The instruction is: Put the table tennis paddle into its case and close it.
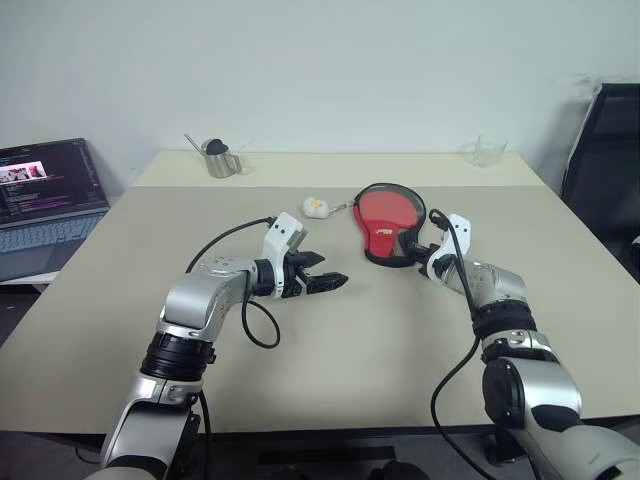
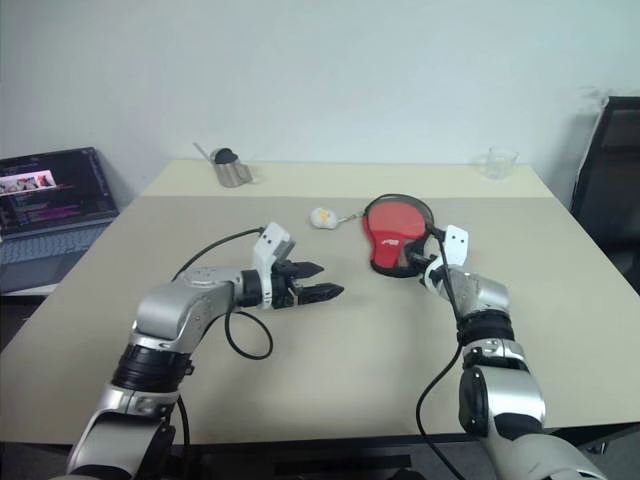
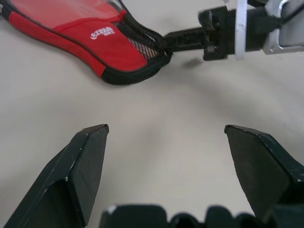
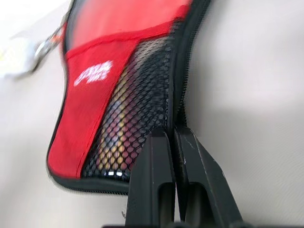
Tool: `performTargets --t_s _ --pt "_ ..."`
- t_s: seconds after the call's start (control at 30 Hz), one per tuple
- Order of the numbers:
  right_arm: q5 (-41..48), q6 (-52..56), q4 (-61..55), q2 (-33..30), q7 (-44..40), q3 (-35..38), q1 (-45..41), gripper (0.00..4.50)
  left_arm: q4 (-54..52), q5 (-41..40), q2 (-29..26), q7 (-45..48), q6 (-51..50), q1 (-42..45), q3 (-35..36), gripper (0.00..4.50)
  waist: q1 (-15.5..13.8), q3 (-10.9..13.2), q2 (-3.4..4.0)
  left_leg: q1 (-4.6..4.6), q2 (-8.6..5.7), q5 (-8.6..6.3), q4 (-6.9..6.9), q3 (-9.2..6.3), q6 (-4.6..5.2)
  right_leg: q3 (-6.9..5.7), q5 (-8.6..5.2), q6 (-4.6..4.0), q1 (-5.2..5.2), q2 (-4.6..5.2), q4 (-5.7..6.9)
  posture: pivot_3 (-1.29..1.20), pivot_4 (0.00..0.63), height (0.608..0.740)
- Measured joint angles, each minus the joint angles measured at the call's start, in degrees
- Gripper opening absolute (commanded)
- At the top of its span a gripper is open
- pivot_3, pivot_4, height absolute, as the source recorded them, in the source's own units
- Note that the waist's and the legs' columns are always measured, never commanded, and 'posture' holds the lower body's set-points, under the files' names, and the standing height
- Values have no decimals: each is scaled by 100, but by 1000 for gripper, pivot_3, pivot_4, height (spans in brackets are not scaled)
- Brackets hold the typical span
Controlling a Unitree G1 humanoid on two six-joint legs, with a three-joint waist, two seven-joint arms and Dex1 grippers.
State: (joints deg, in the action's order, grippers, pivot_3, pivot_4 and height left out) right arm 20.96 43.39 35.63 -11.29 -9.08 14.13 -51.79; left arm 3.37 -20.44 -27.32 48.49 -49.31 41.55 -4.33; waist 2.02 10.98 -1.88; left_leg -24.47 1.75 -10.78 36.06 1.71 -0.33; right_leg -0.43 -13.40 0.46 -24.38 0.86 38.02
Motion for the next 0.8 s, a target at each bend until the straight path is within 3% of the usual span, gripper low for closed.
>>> performTargets --t_s 0.37,0.8 --pt "289 1672 -3028 -784 -1078 -919 1620 22 269 10 -40 267 131 174 -123 4286 -30 0 0 0 -2 -1 0 -5 1 -7 -3 2 4 -3 -5 0 150 740" --pt "951 2585 -5032 -1801 -2196 -1563 2807 22 402 16 -65 473 228 247 -226 4286 -32 0 -1 0 -4 -1 1 -7 1 -11 -5 3 6 -3 -9 0 150 740"
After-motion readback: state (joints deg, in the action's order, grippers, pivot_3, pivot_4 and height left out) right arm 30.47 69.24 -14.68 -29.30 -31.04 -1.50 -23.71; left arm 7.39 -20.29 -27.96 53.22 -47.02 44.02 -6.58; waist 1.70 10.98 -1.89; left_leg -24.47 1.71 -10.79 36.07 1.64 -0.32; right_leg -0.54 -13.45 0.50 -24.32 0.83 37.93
